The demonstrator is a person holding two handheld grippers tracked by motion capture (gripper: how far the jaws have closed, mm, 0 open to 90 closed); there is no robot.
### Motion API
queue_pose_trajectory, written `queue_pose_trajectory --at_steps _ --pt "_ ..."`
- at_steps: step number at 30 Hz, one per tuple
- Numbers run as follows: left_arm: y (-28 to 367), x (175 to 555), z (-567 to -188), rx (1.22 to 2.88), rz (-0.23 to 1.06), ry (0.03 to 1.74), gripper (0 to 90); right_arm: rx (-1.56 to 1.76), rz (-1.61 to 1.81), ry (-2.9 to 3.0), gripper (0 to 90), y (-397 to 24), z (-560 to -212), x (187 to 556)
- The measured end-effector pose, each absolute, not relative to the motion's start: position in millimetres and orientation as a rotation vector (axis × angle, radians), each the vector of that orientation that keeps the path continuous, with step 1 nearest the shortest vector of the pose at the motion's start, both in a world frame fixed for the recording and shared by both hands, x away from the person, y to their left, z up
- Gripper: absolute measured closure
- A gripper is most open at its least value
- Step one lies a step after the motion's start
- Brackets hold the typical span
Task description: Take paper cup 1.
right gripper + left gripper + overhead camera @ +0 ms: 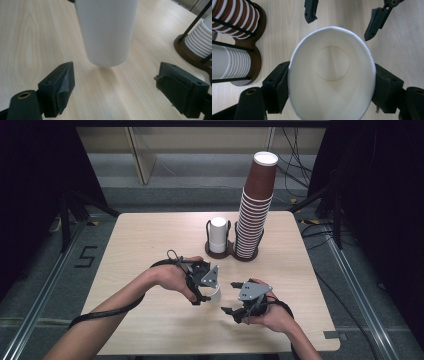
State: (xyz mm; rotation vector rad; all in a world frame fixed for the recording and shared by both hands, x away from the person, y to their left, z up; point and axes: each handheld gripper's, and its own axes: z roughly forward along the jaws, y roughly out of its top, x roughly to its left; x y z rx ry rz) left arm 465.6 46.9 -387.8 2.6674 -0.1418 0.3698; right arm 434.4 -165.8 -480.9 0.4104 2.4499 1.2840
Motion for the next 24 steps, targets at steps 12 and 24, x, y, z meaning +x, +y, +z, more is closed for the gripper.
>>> queue_pose_trajectory --at_steps 12,24 --pt "45 467 -389 2.693 0.366 -0.168 26.0 0.380 1.362 2.417 16.8 -154 -479 436" --pt "41 465 -387 2.672 0.353 -0.179 26.3 0.343 1.413 2.399 20.9 -145 -478 439"
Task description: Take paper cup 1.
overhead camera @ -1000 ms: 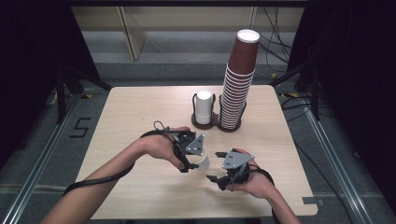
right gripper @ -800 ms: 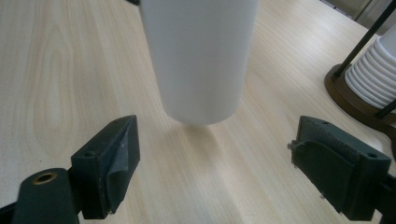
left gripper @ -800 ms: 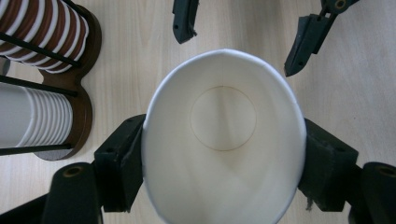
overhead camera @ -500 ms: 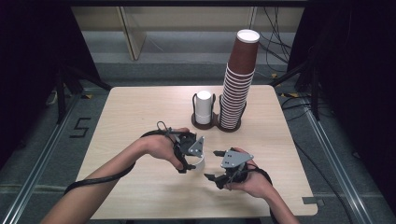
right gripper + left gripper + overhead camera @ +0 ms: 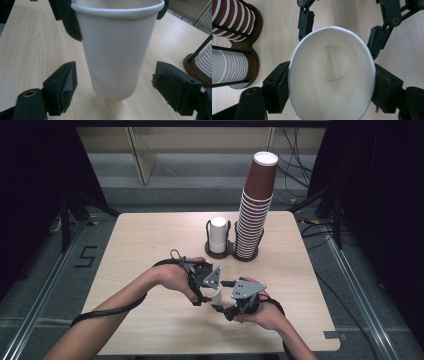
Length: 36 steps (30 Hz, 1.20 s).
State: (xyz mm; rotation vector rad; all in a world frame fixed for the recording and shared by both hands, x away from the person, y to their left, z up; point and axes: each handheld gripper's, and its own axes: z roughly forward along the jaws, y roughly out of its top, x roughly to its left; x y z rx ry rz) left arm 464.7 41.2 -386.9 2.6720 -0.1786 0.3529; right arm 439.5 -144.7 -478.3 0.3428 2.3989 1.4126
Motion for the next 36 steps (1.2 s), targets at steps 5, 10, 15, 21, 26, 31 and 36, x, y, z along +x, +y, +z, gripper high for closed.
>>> queue_pose_trajectory --at_steps 5,10,15,21,26,31,36 --pt "39 463 -385 2.660 0.340 -0.187 26.3 0.329 1.433 2.398 22.3 -142 -479 441" --pt "38 462 -383 2.642 0.330 -0.194 26.3 0.330 1.448 2.391 24.6 -139 -481 441" --pt "38 462 -383 2.633 0.314 -0.193 26.2 0.339 1.467 2.401 33.3 -139 -482 440" --pt "41 463 -385 2.601 0.298 -0.195 23.3 0.307 1.473 2.385 34.3 -140 -482 440" --pt "53 462 -388 2.465 0.333 -0.135 12.6 0.359 1.496 2.368 34.0 -141 -483 439" --pt "76 454 -390 2.378 0.370 -0.069 9.4 0.416 1.532 2.332 33.8 -142 -488 441" --pt "102 448 -396 2.266 0.395 0.066 8.5 0.505 1.563 2.354 33.6 -139 -491 440"
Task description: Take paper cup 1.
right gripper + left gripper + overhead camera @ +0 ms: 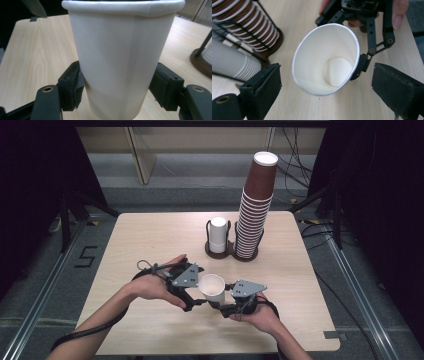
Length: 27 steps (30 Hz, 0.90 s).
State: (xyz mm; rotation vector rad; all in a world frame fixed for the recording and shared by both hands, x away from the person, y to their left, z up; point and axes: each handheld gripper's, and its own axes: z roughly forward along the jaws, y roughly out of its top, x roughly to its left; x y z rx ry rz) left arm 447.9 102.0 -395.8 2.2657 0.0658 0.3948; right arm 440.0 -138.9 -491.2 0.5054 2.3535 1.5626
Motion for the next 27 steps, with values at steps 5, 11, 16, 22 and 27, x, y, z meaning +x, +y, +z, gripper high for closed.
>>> queue_pose_trajectory --at_steps 5,11,16,22,27 --pt "125 441 -408 2.219 0.399 0.169 7.8 0.541 1.543 2.374 33.6 -132 -494 439" --pt "143 435 -417 2.187 0.422 0.241 7.4 0.592 1.493 2.414 33.6 -120 -498 438" --pt "153 433 -421 2.173 0.430 0.285 7.3 0.603 1.476 2.433 33.6 -110 -499 439" --pt "160 432 -427 2.151 0.438 0.322 7.1 0.585 1.459 2.453 33.6 -98 -500 441" --pt "164 431 -432 2.133 0.437 0.353 7.0 0.569 1.456 2.460 33.4 -92 -502 441"
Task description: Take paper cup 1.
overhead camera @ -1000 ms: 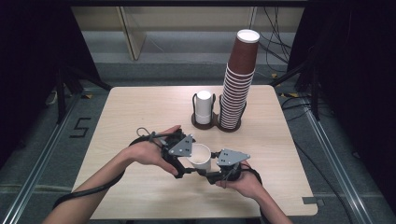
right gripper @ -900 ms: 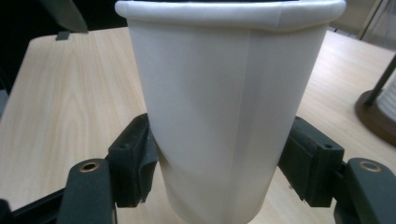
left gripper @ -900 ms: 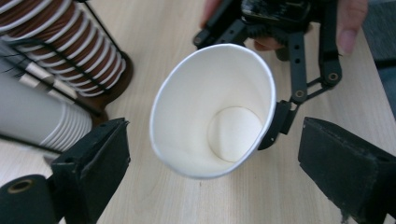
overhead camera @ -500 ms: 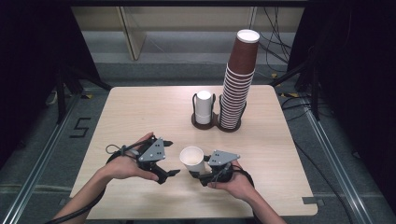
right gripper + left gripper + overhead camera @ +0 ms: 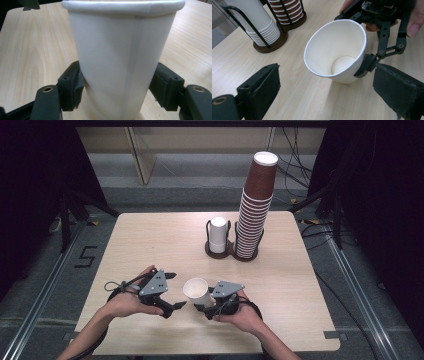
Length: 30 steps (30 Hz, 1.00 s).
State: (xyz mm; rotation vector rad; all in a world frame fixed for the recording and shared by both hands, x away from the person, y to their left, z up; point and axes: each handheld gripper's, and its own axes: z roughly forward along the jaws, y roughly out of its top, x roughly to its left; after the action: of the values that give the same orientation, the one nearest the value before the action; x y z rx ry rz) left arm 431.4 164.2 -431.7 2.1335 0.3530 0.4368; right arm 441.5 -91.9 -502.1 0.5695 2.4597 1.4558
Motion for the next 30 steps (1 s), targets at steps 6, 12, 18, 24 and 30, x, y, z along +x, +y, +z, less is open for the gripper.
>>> queue_pose_trajectory --at_steps 6,12,18,24,30 --pt "166 431 -436 2.133 0.439 0.364 6.8 0.593 1.436 2.472 32.8 -90 -506 440" --pt "168 432 -438 2.123 0.427 0.381 6.4 0.567 1.402 2.484 32.1 -92 -505 443" --pt "168 432 -439 2.109 0.416 0.389 5.8 0.612 1.361 2.534 24.6 -95 -504 441" --pt "166 430 -441 2.085 0.410 0.397 5.2 0.618 1.318 2.541 11.8 -101 -500 440" --pt "164 433 -439 2.054 0.395 0.409 3.9 0.621 1.315 2.539 8.1 -126 -493 433"
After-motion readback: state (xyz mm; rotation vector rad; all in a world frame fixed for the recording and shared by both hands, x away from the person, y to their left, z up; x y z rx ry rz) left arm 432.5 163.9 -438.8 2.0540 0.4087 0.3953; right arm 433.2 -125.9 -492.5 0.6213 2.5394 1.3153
